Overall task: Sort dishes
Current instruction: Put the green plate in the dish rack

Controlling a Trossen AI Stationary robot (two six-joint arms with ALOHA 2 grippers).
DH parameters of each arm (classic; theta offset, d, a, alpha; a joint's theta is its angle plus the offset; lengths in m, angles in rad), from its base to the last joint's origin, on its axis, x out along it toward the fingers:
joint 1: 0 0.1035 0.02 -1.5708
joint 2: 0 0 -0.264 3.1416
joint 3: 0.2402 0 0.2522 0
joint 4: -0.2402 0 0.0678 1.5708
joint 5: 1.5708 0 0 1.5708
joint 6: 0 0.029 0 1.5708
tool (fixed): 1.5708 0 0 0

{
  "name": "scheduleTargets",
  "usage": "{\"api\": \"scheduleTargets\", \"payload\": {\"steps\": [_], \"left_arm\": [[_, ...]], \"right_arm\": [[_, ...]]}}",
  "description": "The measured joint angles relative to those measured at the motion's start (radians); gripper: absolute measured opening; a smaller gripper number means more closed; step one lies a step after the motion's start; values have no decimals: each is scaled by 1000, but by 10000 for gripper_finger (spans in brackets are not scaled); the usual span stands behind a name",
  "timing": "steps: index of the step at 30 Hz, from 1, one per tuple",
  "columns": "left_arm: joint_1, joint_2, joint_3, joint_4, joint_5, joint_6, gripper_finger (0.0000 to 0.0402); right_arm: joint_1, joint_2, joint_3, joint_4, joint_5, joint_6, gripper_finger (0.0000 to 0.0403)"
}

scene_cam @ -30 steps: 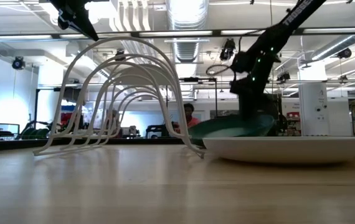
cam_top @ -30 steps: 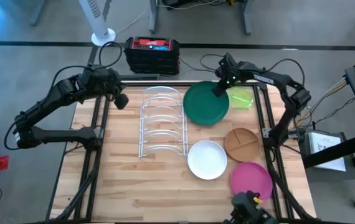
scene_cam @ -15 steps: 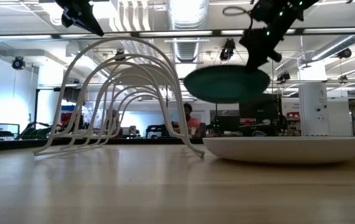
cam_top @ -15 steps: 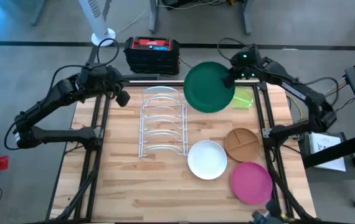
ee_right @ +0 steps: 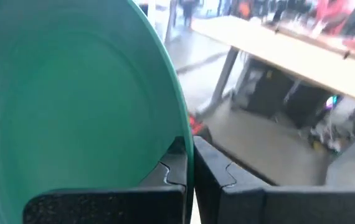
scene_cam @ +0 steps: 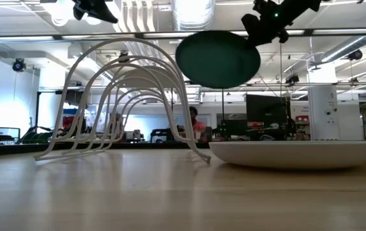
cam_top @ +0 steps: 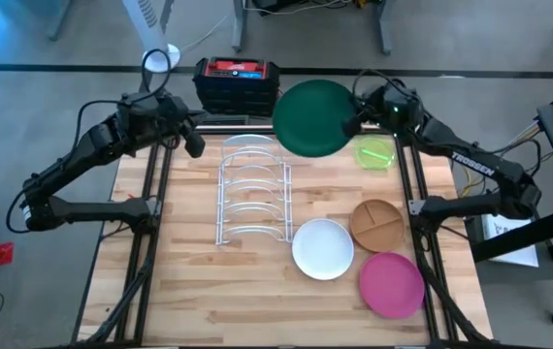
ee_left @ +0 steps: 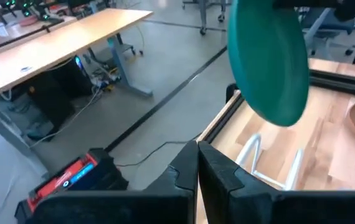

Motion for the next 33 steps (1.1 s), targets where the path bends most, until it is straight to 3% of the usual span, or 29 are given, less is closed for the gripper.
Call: {"api": "scheduleTargets", "payload": {"steps": [7, 13, 25, 33], "left_arm": [[-16, 1, -44, 114, 7, 8, 0], [-18, -25, -160, 305, 103, 8, 0], [-28, -75, -260, 456, 29, -11, 0], [-28, -148, -236, 493, 26, 15, 0]], "right_arm": [[90, -37, -129, 285, 53, 9, 0], [182, -35, -229, 602, 113, -11, 0], [314, 163, -281, 1017, 328, -153, 0], [341, 276, -271, 1133, 355, -177, 0]]}}
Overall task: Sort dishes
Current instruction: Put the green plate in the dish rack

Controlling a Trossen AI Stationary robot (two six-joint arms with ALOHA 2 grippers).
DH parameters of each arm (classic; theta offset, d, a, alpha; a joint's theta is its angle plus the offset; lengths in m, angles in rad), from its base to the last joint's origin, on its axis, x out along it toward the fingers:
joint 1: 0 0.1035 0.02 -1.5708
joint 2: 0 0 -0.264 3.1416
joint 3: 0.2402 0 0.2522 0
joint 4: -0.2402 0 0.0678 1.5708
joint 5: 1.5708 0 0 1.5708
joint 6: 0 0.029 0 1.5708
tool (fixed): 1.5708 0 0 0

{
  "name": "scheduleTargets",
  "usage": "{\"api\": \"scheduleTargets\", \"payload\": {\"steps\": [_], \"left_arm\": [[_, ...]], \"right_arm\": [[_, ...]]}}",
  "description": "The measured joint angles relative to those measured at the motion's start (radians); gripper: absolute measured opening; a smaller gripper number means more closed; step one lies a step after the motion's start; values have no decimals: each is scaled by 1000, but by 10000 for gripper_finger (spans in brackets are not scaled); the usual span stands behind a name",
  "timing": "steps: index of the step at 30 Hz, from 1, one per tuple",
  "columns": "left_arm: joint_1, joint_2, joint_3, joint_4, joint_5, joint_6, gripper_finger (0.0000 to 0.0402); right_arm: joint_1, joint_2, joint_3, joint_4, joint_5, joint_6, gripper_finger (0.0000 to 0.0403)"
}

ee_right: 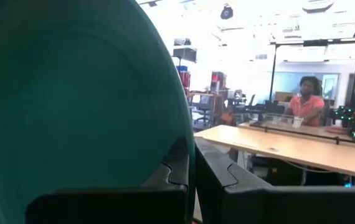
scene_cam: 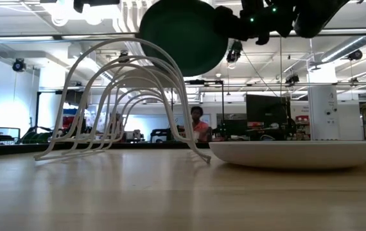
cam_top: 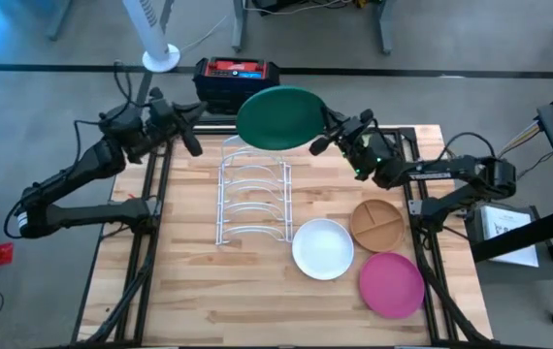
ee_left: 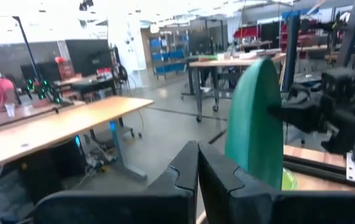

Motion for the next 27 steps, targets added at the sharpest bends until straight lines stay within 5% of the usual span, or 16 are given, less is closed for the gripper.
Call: {"api": "scheduleTargets", "payload": {"steps": [27], "left_arm": [[0, -17, -2, -28, 0, 8, 0]], "right_arm": [[85, 139, 8, 102, 6, -47, 0]]}}
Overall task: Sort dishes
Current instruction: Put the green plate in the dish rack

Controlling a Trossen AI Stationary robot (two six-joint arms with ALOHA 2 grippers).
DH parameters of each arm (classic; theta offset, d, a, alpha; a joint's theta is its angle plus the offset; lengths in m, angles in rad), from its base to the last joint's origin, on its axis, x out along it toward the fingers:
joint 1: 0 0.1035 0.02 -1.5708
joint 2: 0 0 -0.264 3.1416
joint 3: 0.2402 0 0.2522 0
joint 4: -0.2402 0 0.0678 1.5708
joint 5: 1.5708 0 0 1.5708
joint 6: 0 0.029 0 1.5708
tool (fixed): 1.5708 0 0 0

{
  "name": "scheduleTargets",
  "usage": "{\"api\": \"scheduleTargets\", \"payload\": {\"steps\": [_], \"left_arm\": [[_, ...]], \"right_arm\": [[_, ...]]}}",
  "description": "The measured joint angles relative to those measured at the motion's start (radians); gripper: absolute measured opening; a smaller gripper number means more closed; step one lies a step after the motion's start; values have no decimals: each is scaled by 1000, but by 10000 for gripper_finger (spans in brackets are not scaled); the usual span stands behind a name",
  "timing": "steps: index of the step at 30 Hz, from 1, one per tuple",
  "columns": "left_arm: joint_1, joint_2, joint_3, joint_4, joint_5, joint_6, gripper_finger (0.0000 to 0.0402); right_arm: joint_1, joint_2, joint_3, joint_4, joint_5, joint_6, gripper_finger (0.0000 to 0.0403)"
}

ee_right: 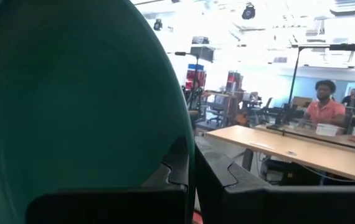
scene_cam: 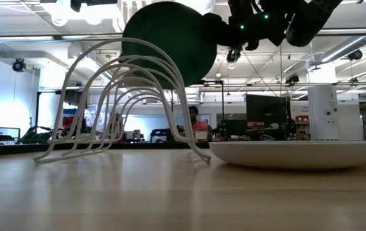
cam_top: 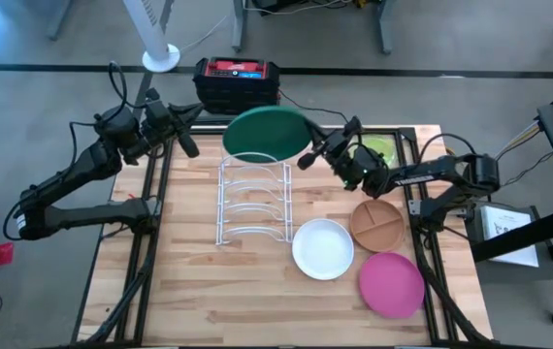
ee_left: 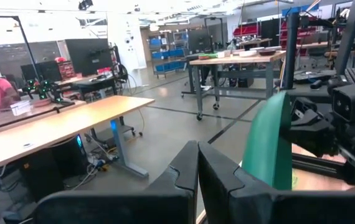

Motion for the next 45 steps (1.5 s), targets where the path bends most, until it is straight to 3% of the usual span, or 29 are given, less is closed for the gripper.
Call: {"api": "scheduleTargets", "payload": {"steps": [17, 45], "left_arm": [[0, 35, 0, 0, 0, -5, 0], [0, 67, 0, 0, 0, -18, 0]], "right_arm": [[29, 83, 1, 14, 45, -70, 0], [34, 172, 1, -1, 55, -47, 0]]}}
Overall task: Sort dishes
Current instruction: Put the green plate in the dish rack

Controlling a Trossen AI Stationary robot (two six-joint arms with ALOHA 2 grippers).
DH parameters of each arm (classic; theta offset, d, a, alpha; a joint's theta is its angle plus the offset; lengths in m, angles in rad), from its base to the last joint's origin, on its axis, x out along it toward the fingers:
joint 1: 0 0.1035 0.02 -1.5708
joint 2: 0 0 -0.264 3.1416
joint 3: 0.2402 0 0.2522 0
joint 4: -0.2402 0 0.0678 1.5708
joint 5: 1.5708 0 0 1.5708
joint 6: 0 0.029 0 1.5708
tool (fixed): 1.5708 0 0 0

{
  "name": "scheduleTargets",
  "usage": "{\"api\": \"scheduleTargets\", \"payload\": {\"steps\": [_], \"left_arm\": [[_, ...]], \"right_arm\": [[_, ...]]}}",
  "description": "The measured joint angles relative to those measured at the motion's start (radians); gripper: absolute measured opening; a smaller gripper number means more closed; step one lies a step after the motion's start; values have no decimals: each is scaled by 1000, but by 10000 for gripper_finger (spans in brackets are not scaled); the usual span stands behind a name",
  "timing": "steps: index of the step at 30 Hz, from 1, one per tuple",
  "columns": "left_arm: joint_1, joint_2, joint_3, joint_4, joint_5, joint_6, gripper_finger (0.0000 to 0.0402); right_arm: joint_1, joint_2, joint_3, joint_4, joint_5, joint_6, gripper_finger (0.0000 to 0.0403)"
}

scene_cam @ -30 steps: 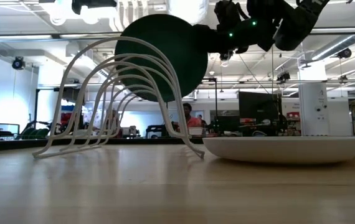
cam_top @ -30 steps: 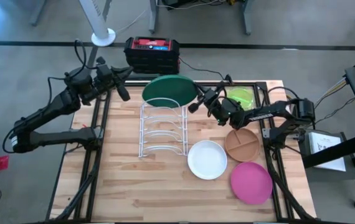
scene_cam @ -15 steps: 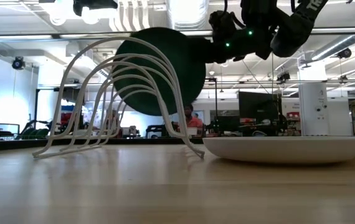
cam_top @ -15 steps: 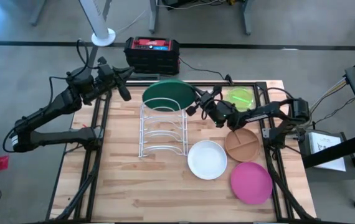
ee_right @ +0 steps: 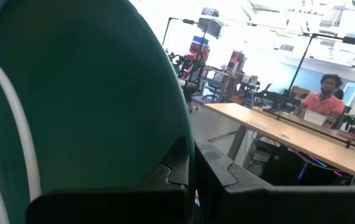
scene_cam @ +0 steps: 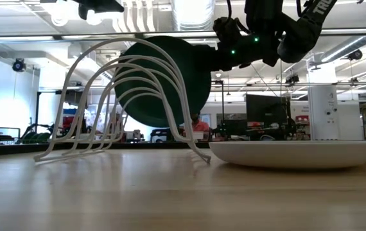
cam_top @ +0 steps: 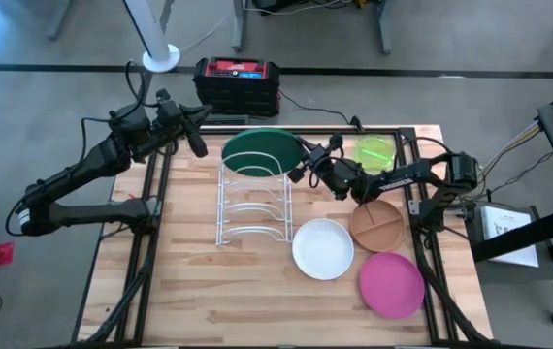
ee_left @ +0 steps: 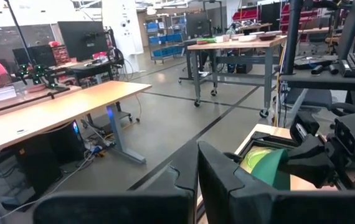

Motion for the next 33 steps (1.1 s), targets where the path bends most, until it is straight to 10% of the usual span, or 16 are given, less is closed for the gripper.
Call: {"api": "scheduleTargets", "payload": {"steps": [33], "left_arm": [[0, 7, 0, 0, 0, -17, 0]], "right_arm": [[0, 0, 0, -135, -19, 2, 42]]}}
